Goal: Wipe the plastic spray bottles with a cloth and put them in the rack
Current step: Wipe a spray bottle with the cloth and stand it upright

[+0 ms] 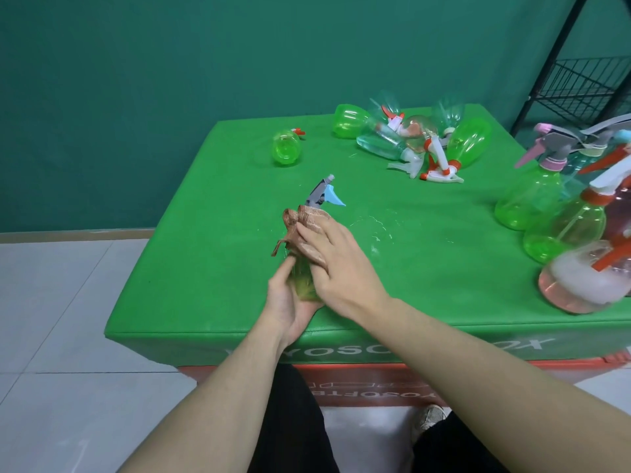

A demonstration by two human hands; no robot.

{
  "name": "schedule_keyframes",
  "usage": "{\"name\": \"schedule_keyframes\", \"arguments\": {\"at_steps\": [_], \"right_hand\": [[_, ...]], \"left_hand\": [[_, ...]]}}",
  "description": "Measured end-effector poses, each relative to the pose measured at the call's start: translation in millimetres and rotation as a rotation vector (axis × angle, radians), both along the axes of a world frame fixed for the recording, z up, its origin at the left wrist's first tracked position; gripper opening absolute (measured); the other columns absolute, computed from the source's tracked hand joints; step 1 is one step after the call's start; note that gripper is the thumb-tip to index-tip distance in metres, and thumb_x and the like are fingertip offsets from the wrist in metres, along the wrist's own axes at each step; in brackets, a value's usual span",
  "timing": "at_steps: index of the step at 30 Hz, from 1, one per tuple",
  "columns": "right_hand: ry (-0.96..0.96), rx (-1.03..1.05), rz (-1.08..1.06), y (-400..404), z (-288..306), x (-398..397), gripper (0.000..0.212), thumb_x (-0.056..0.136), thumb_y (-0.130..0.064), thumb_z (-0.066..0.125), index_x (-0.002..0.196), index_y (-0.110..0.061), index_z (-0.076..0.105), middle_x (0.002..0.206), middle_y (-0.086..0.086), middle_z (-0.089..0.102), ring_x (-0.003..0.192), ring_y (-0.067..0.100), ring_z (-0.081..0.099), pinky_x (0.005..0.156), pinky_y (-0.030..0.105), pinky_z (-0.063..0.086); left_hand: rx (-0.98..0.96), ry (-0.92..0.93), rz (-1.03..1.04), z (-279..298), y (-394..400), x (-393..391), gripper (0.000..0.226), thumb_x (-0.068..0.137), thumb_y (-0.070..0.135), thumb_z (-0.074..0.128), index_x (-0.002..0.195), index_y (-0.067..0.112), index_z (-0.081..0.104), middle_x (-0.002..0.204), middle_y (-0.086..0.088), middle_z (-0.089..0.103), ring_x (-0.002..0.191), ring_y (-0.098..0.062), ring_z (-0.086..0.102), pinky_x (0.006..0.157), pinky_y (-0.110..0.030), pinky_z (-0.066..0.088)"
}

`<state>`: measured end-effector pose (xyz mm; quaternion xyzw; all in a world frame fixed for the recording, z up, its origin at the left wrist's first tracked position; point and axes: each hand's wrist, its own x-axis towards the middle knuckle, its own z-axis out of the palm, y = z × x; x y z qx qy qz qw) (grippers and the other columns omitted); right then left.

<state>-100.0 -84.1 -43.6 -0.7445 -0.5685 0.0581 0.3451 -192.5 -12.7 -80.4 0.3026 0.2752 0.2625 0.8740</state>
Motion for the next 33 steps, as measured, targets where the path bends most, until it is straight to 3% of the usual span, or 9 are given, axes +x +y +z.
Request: {"name": "schedule_keyframes", "arguments": {"at_steps": [6,8,11,16,18,22,24,27,33], "right_hand": [[-0.144,-0.021,0.091,-27.2,-22.1,-14.4,0.069,0.090,-0.031,0.031,0.158,-0.021,0.033,0.167,0.006,0.023,0.157,0.026,0.003,0.127,0.050,0.009],[-0.226,-0.004,0.130,-35.9,-31.4,-17.8,0.070,0.087,-0.029,0.036,0.157,-0.021,0.035,0.167,0.007,0.022,0.157,0.029,0.001,0.127,0.052,0.009],[-0.287,0.010,0.161,-43.1,-42.7,-18.6,0.072,0.084,-0.027,0.041,0.155,-0.022,0.040,0.168,0.007,0.022,0.157,0.031,0.001,0.125,0.057,0.014],[-0.278,0.050,0.149,-43.5,-41.7,-20.5,0.067,0.088,-0.049,0.049,0.150,-0.025,0.049,0.166,0.005,0.026,0.156,0.032,0.006,0.122,0.060,0.021],[-0.269,0.045,0.128,-39.2,-35.9,-21.7,0.072,0.087,-0.062,0.047,0.150,-0.028,0.048,0.166,0.005,0.025,0.156,0.032,0.006,0.122,0.061,0.020],[-0.205,-0.017,0.017,-19.4,-17.0,-16.5,0.073,0.088,-0.065,0.037,0.152,-0.032,0.043,0.167,0.005,0.022,0.156,0.031,0.009,0.124,0.059,0.013],[-0.201,-0.044,-0.028,-5.0,-9.5,-10.8,0.070,0.089,-0.061,0.038,0.153,-0.032,0.043,0.167,0.005,0.025,0.155,0.031,0.015,0.124,0.055,0.017],[-0.174,-0.067,-0.064,15.3,-0.1,-1.5,0.065,0.093,-0.053,0.039,0.154,-0.032,0.039,0.166,-0.001,0.027,0.153,0.026,0.022,0.123,0.049,0.025],[0.211,-0.077,-0.117,36.5,15.7,10.2,0.045,0.106,-0.049,0.037,0.150,-0.042,0.043,0.155,-0.013,0.042,0.132,0.014,0.048,0.108,0.036,0.041]], "left_hand": [[0.035,0.005,0.075,1.3,-1.0,0.7,0.047,0.095,0.031,0.050,0.132,0.003,0.060,0.122,-0.019,0.071,0.109,-0.029,0.071,0.088,-0.038,0.060],[0.016,0.042,0.041,3.0,-3.1,-1.2,0.050,0.098,0.047,0.047,0.118,0.006,0.067,0.109,-0.015,0.075,0.096,-0.026,0.075,0.078,-0.037,0.062],[-0.007,0.060,-0.036,2.2,-2.0,-3.5,0.071,0.095,0.071,0.038,0.100,0.014,0.080,0.107,-0.014,0.076,0.096,-0.028,0.074,0.087,-0.041,0.058],[-0.007,0.096,-0.007,-1.2,-8.5,-5.1,0.076,0.105,0.054,0.029,0.062,0.017,0.080,0.074,-0.007,0.074,0.065,-0.021,0.073,0.057,-0.029,0.060],[0.014,0.109,0.023,-5.8,-9.0,-6.9,0.073,0.106,0.044,0.029,0.058,0.020,0.079,0.071,-0.003,0.074,0.065,-0.018,0.072,0.057,-0.027,0.058],[0.126,0.092,0.019,-3.1,-8.0,-0.9,0.039,0.108,0.028,0.035,0.110,0.020,0.072,0.108,-0.004,0.077,0.100,-0.019,0.073,0.083,-0.033,0.061],[0.088,0.009,0.020,0.8,-7.1,2.3,0.036,0.108,0.028,0.034,0.124,0.019,0.065,0.126,-0.006,0.072,0.115,-0.019,0.068,0.095,-0.035,0.055],[0.032,-0.053,0.015,0.8,-3.6,2.4,0.039,0.108,0.033,0.034,0.127,0.021,0.067,0.133,-0.008,0.068,0.119,-0.021,0.066,0.096,-0.039,0.053],[0.009,-0.016,-0.006,0.1,-1.3,1.2,0.048,0.103,0.042,0.043,0.136,0.012,0.060,0.134,-0.017,0.066,0.121,-0.033,0.063,0.101,-0.055,0.051]]}}
